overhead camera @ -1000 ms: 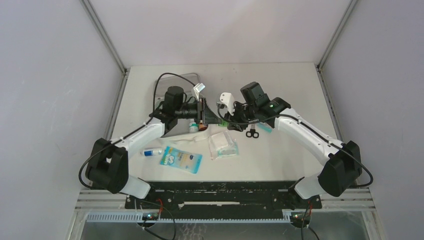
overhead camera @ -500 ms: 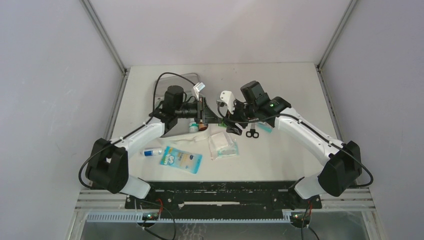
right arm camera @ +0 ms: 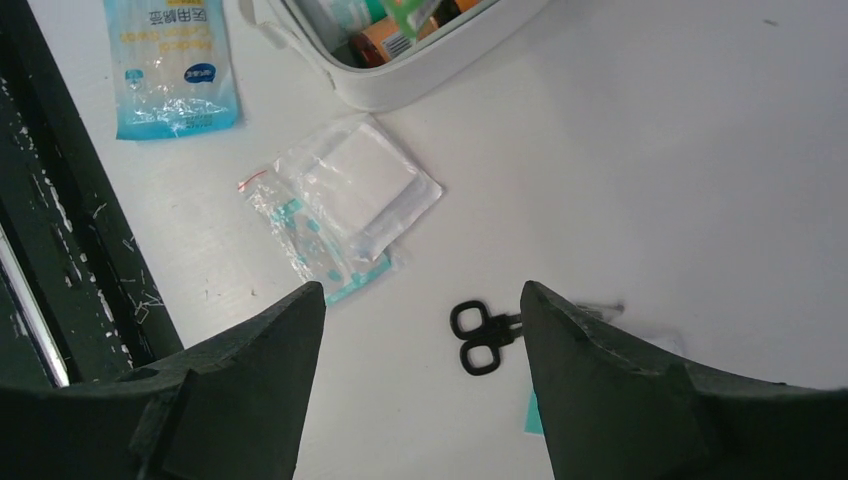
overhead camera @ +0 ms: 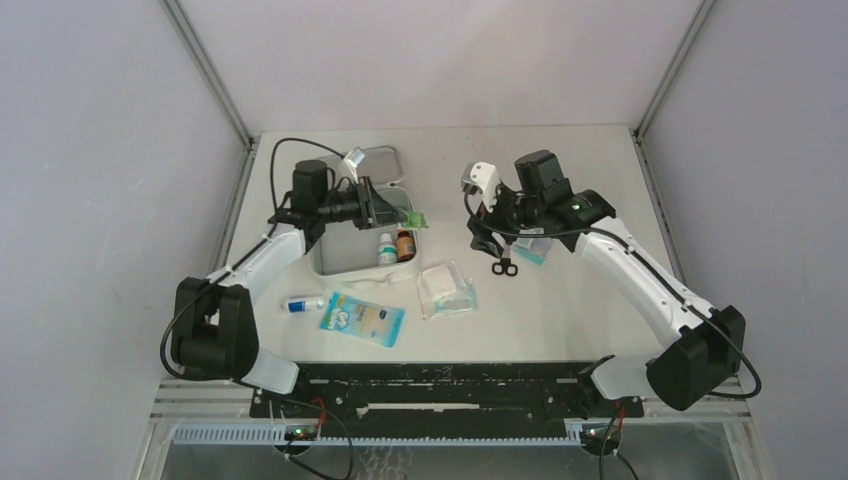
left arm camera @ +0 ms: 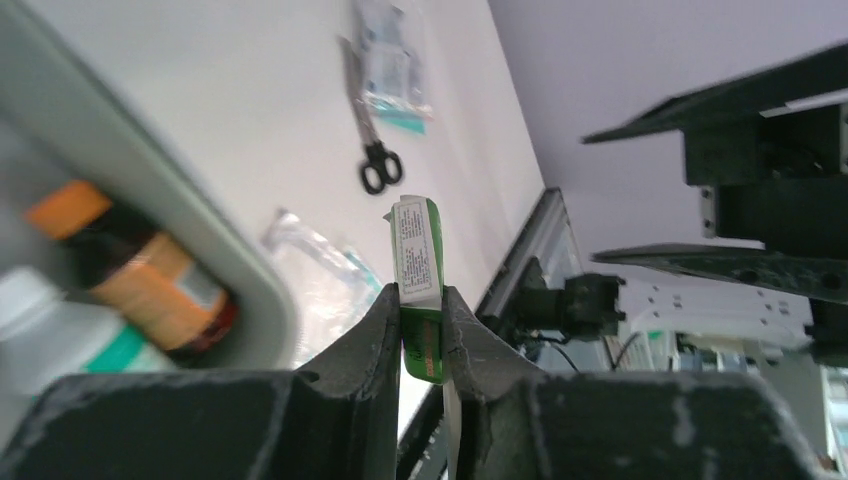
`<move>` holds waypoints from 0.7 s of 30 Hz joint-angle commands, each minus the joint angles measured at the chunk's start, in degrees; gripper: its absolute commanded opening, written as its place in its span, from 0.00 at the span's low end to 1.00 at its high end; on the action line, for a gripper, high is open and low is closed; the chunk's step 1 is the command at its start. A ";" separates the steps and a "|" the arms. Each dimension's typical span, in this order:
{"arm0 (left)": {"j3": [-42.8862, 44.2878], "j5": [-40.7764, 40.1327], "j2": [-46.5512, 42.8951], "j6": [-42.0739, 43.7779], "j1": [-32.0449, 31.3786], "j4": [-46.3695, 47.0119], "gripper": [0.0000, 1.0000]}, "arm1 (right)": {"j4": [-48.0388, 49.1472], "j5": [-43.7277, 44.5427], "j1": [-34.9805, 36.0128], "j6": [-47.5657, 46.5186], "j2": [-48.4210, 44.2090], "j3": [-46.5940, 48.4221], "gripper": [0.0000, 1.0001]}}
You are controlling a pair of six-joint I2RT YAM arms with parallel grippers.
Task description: Organize the medicine kit
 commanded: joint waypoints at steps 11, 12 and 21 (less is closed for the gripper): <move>12.53 -6.87 12.13 13.63 9.56 -9.54 0.18 | 0.00 -1.93 -2.97 1.27 -5.77 -2.93 0.72; 13.25 -7.00 13.34 14.05 9.73 -9.68 0.19 | 0.00 -2.09 -3.00 1.28 -5.90 -2.94 0.71; 18.67 -10.31 21.30 16.50 9.89 -11.04 0.18 | 1.30 -3.58 -4.62 1.80 -6.94 -6.46 0.71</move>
